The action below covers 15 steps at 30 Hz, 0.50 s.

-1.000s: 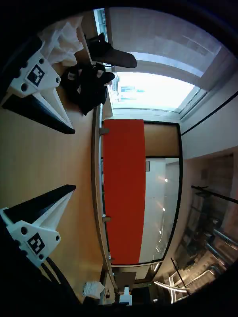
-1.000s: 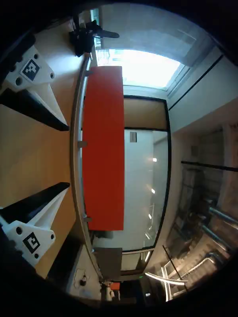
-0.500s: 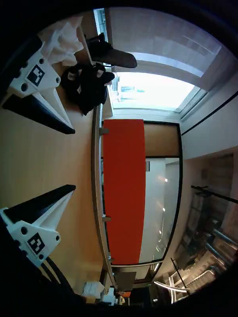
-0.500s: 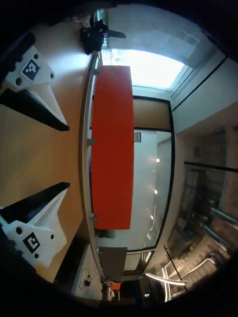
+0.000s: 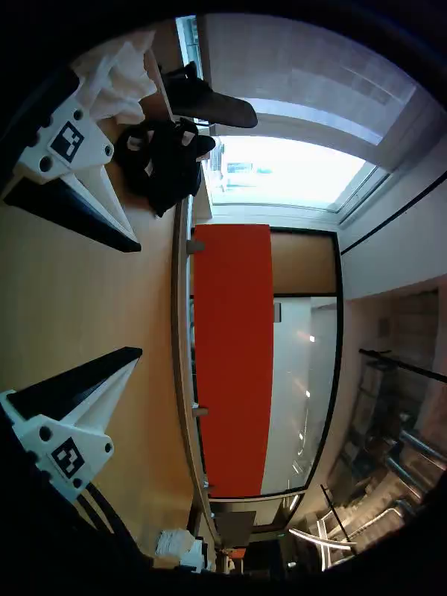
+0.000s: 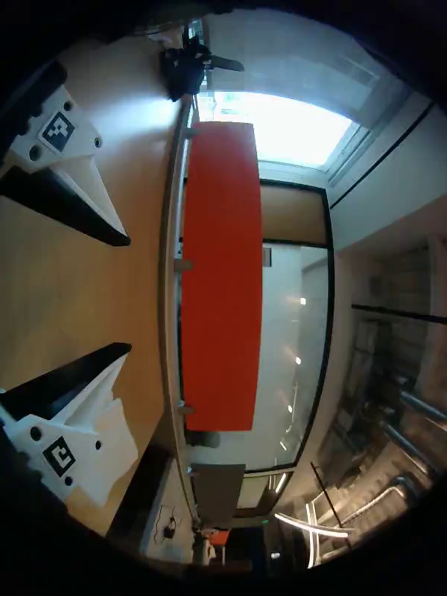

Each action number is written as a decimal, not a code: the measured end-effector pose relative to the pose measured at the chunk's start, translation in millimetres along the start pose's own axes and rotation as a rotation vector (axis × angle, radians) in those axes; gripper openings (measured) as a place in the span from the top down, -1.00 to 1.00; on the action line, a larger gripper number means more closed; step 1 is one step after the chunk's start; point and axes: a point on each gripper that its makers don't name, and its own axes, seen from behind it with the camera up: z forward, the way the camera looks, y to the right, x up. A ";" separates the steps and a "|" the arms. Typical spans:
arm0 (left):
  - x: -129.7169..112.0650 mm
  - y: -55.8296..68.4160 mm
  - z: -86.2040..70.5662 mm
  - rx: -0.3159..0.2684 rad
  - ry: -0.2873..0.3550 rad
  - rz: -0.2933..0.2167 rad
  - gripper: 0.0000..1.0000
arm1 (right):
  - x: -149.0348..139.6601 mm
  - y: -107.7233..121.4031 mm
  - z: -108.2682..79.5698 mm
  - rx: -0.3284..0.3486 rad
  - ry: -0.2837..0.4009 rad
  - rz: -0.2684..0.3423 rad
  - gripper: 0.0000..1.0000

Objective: Fold towel

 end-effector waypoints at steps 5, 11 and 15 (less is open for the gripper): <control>0.1 0.0 -0.1 0.000 0.000 0.000 -0.89 | -3.7 -0.7 -1.6 0.003 -0.003 0.002 -1.00; 0.1 0.5 -0.2 0.000 0.000 0.000 -0.88 | -8.0 -2.8 -2.3 0.002 -0.006 0.010 -1.00; -0.1 0.9 -0.2 0.000 0.000 0.000 -0.89 | -10.1 -4.4 -3.8 0.000 -0.004 0.007 -1.00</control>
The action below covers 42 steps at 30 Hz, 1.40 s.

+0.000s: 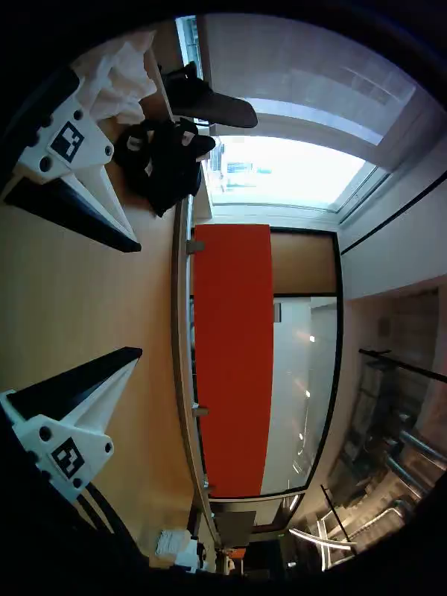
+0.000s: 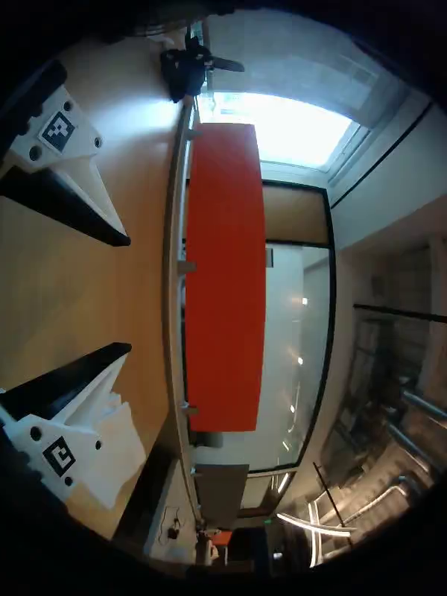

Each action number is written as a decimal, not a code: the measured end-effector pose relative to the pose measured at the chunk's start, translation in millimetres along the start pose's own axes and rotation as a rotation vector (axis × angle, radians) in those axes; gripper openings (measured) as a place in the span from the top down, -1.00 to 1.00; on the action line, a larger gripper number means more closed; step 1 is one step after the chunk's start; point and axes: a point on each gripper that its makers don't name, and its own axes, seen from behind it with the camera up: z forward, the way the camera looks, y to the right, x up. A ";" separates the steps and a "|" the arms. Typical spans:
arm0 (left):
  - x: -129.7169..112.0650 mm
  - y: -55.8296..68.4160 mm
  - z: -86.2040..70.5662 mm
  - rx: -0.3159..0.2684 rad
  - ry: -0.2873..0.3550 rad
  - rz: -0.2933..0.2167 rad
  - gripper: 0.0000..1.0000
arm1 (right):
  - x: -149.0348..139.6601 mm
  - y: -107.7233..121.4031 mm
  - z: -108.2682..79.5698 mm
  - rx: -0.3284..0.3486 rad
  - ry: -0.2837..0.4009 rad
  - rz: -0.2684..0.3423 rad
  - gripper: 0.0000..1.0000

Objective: Fold towel

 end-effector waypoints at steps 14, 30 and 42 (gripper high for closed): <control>0.1 -0.4 -0.3 0.000 0.000 0.000 -0.89 | 0.3 0.5 -3.4 0.002 0.013 0.008 -1.00; 0.3 -0.8 -0.3 0.000 0.000 0.000 -0.89 | -1.2 -0.6 -4.3 0.009 0.011 0.010 -1.00; 0.1 -0.6 0.1 0.000 0.000 0.000 -0.89 | -1.1 -0.5 -3.6 0.009 0.011 0.009 -1.00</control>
